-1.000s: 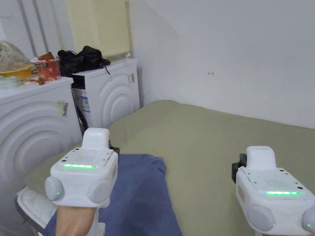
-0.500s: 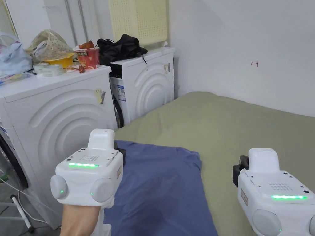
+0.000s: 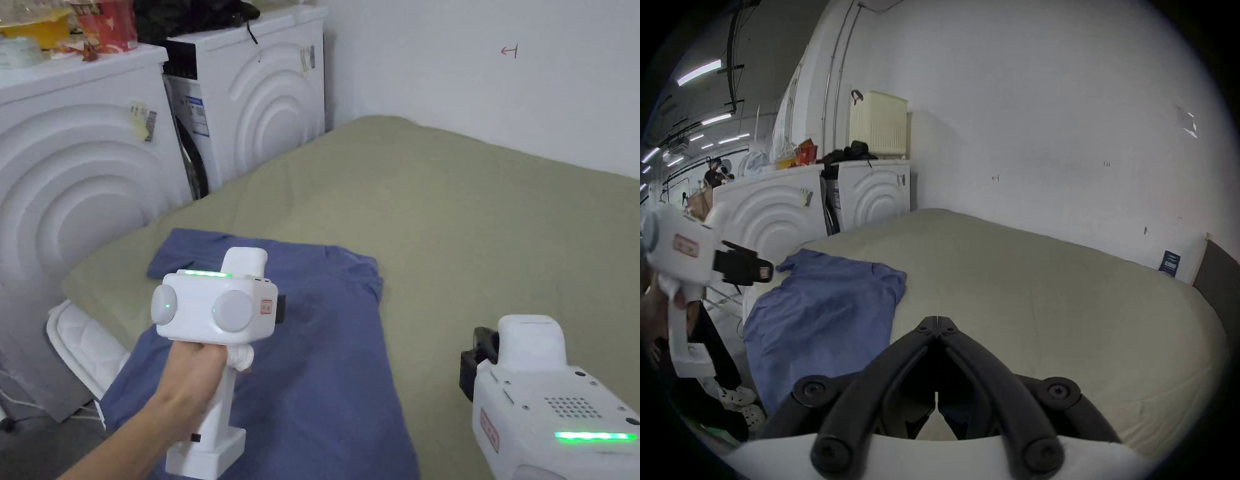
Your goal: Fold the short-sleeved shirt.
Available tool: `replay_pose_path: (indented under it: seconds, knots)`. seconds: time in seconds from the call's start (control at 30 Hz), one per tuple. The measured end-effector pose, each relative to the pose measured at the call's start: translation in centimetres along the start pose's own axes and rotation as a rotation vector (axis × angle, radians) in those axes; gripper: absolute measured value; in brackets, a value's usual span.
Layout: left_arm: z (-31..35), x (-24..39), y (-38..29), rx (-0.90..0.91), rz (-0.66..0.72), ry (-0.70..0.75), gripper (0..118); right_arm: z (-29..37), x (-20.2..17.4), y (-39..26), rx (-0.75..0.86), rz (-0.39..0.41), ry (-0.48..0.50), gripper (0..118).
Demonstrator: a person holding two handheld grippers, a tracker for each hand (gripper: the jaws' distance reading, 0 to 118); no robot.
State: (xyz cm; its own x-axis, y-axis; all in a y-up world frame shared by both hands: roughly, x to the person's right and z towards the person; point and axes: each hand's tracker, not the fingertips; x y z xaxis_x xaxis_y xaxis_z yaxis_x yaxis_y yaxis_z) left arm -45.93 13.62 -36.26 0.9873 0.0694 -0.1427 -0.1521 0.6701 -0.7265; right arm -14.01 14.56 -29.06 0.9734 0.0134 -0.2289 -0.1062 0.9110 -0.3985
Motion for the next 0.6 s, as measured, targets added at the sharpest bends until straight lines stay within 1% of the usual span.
replay_pose_path:
  seconds: [0.03, 0.07, 0.1, 0.2, 0.23, 0.27, 0.3, 0.33, 0.37, 0.47, 0.5, 0.57, 0.6]
  knots:
    - [-1.6, 0.1, 0.2, -0.048, 0.004, -0.028, 0, -0.6, 0.2, -0.4, -0.015, -0.009, 0.005, 0]
    - [-2.6, 0.3, 0.3, -0.06, 0.01, -0.027, 0, -1.2, 0.3, -0.8, -0.022, -0.009, 0.008, 0]
    - [-3.5, 0.5, 0.4, -0.075, -0.003, -0.007, 0, -1.8, 0.3, -1.2, -0.027, -0.007, 0.007, 0]
    - [-5.3, 1.4, 0.9, -0.108, -0.05, -0.017, 2, -3.1, 0.9, -2.0, -0.05, -0.002, 0.005, 0]
    - [-5.7, 1.5, 1.0, -0.111, -0.047, -0.029, 14, -3.3, 1.1, -2.3, -0.055, -0.005, 0.003, 0]
    - [-6.0, 1.8, 1.1, -0.118, -0.048, -0.027, 47, -3.6, 1.3, -2.5, -0.06, -0.009, 0.0, 0]
    - [-6.2, 2.1, 1.1, -0.117, -0.053, -0.021, 105, -3.7, 1.6, -2.7, -0.064, -0.014, -0.001, 0]
    - [-6.7, 2.1, 1.2, -0.115, -0.077, -0.016, 118, -3.9, 1.8, -2.9, -0.071, -0.017, -0.002, 0]
    - [-7.4, 2.4, 1.2, -0.143, -0.1, -0.002, 113, -3.9, 1.9, -3.1, -0.074, -0.02, -0.003, 0]
    - [-8.0, 3.3, 1.3, -0.187, -0.119, 0.073, 111, -3.8, 2.4, -3.4, -0.087, -0.023, -0.012, 0]
    - [-8.3, 3.5, 1.2, -0.188, -0.116, 0.064, 105, -3.6, 2.5, -3.5, -0.091, -0.026, -0.015, 0]
    - [-8.9, 4.0, 1.0, -0.259, -0.109, 0.062, 100, -3.3, 2.9, -3.7, -0.099, -0.026, -0.02, 0]
    - [-10.0, 4.0, 0.0, -0.253, -0.103, 0.063, 83, -3.1, 3.2, -3.8, -0.104, -0.022, -0.026, 0]
